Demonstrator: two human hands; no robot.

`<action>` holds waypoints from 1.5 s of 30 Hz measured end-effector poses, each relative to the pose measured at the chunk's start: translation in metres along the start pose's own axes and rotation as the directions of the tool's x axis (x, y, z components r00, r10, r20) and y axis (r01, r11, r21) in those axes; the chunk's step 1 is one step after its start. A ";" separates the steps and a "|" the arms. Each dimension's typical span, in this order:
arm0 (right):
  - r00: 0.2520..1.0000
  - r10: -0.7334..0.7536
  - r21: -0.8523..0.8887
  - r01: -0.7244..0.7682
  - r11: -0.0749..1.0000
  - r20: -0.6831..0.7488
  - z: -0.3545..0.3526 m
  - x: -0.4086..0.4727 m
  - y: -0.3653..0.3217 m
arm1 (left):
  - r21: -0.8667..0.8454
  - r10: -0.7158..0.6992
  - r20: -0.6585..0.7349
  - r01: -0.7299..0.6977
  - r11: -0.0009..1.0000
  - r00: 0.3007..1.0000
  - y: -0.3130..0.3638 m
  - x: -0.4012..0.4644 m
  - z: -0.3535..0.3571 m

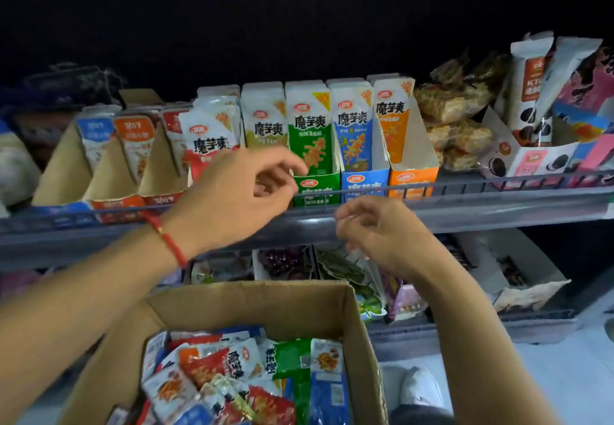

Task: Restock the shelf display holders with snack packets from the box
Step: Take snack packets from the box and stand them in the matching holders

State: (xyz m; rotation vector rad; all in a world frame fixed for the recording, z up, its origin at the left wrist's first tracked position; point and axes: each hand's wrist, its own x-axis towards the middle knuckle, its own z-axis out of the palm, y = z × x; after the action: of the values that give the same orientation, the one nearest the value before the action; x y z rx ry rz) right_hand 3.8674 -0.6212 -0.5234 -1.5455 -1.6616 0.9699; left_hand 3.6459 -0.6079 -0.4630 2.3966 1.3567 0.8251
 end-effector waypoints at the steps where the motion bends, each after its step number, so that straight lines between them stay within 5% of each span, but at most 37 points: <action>1: 0.995 0.000 -0.053 0.005 0.999 0.097 0.010 0.002 -0.001 | -0.033 -0.045 0.094 0.049 0.998 0.995 -0.012 -0.028 0.005; 7: 0.818 0.171 -0.506 0.162 0.847 0.549 0.100 0.008 0.019 | 0.180 -0.316 0.534 0.260 0.949 0.784 -0.103 -0.144 0.054; 13: 0.687 0.355 -0.695 0.305 0.651 0.634 0.176 0.001 0.071 | 0.433 -0.480 0.560 0.256 0.864 0.675 -0.150 -0.163 0.068; 17: 0.771 0.232 -0.665 0.307 0.680 0.593 0.215 0.001 0.084 | 0.411 -0.492 0.542 0.295 0.862 0.682 -0.160 -0.155 0.058; 21: 0.800 -0.011 -0.629 0.480 0.611 0.600 0.251 0.004 0.088 | 0.405 -0.517 0.505 0.339 0.849 0.691 -0.167 -0.154 0.042; 24: 0.829 -0.029 -0.688 0.482 0.542 0.558 0.273 0.006 0.095 | 0.400 -0.511 0.494 0.338 0.852 0.704 -0.166 -0.154 0.032; 29: 0.882 0.019 -0.726 0.375 0.577 0.471 0.288 0.010 0.101 | 0.382 -0.534 0.476 0.383 0.841 0.698 -0.170 -0.157 0.023; 35: 0.889 0.117 -0.565 0.175 0.807 0.443 0.276 0.007 0.084 | 0.336 -0.547 0.423 0.435 0.835 0.723 -0.168 -0.157 0.013; 40: 0.930 0.072 -0.357 0.065 0.932 0.360 0.212 0.005 0.048 | 0.222 -0.549 0.241 0.506 0.834 0.800 -0.156 -0.152 0.009; 43: 0.910 0.097 -0.081 -0.070 0.994 0.402 0.172 -0.008 0.025 | -0.008 -0.592 0.252 0.613 0.790 0.766 -0.145 -0.150 0.012; 45: 0.914 0.098 0.099 -0.148 0.984 0.394 0.156 -0.017 0.014 | -0.263 -0.624 0.326 0.702 0.662 0.711 -0.136 -0.149 0.014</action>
State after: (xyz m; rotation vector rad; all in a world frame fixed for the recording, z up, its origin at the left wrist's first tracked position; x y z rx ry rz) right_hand 3.7416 -0.6505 -0.6140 -1.4524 -1.7356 1.5007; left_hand 3.4998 -0.6621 -0.5923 1.4534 1.6450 0.5253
